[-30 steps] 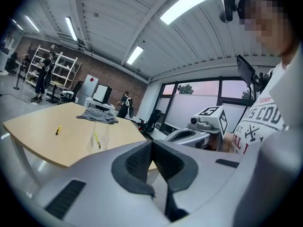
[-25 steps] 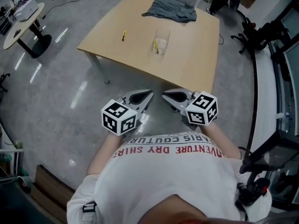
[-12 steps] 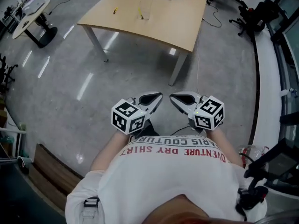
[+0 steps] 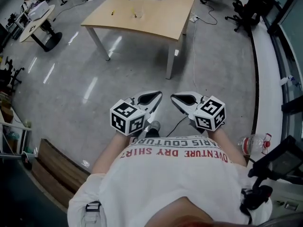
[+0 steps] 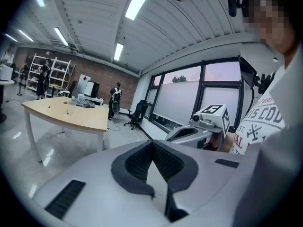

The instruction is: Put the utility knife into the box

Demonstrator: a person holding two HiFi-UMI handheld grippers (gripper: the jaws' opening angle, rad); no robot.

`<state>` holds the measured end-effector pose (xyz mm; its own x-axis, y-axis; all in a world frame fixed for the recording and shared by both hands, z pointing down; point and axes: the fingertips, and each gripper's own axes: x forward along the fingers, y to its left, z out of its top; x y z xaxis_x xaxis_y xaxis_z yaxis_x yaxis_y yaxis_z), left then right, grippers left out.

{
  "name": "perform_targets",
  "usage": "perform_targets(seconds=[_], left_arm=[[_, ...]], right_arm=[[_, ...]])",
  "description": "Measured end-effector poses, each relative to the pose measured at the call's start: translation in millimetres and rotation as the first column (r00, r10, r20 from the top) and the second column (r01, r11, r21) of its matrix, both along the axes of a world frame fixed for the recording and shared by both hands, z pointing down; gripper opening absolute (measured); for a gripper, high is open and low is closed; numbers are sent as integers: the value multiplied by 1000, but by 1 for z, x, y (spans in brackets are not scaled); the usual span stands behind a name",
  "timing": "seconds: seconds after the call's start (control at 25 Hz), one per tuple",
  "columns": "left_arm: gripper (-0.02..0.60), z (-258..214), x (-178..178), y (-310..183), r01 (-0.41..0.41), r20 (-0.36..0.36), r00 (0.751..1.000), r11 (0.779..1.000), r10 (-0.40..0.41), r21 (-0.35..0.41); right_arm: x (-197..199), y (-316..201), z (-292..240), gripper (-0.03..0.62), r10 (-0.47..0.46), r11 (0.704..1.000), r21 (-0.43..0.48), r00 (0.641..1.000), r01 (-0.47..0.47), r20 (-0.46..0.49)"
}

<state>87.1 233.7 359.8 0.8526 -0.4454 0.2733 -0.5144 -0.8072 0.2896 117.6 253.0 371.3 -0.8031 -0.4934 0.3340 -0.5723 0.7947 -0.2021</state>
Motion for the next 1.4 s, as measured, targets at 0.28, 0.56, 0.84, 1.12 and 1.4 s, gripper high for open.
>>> perform_targets(seconds=[0.28, 0.56, 0.84, 1.12, 1.4], left_arm=[[2, -19, 12, 51, 16, 6, 1000, 998, -17, 52], [2, -34, 18, 77, 2, 18, 1000, 995, -3, 97], [2, -42, 17, 90, 2, 26, 1000, 994, -5, 106], [2, -42, 31, 99, -10, 29, 1000, 994, 7, 109], [2, -41, 12, 106, -13, 36, 999, 994, 10, 105]], right_arm=[[13, 47, -20, 2, 13, 998, 61, 1000, -14, 24], [18, 70, -35, 1, 11, 995, 98, 999, -14, 32], [13, 84, -45, 1, -2, 994, 105, 999, -2, 39], [24, 91, -51, 1, -5, 993, 114, 999, -1, 50], [5, 98, -49, 0, -2, 994, 110, 998, -4, 55]])
